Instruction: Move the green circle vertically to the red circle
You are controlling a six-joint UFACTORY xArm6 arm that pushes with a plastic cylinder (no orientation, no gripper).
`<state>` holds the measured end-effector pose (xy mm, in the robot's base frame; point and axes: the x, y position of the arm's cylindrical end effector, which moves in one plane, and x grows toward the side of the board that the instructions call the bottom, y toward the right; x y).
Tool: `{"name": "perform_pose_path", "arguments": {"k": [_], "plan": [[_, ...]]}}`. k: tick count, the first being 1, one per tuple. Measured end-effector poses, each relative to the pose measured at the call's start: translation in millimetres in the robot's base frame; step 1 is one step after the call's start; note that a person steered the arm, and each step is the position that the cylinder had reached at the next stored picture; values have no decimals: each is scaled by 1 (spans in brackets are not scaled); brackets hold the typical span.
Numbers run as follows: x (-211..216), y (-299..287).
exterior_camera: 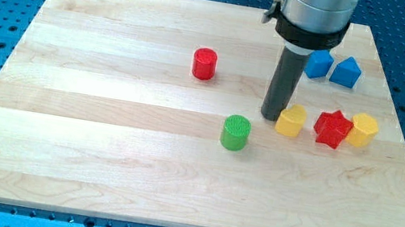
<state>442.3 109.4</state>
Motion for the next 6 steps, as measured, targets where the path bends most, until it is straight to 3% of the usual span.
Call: {"name": "perform_pose_path", "arguments": {"k": [2, 3, 4, 5, 6], "plan": [[1, 9], [5, -21], [42, -24], [57, -68], [12, -88]]}}
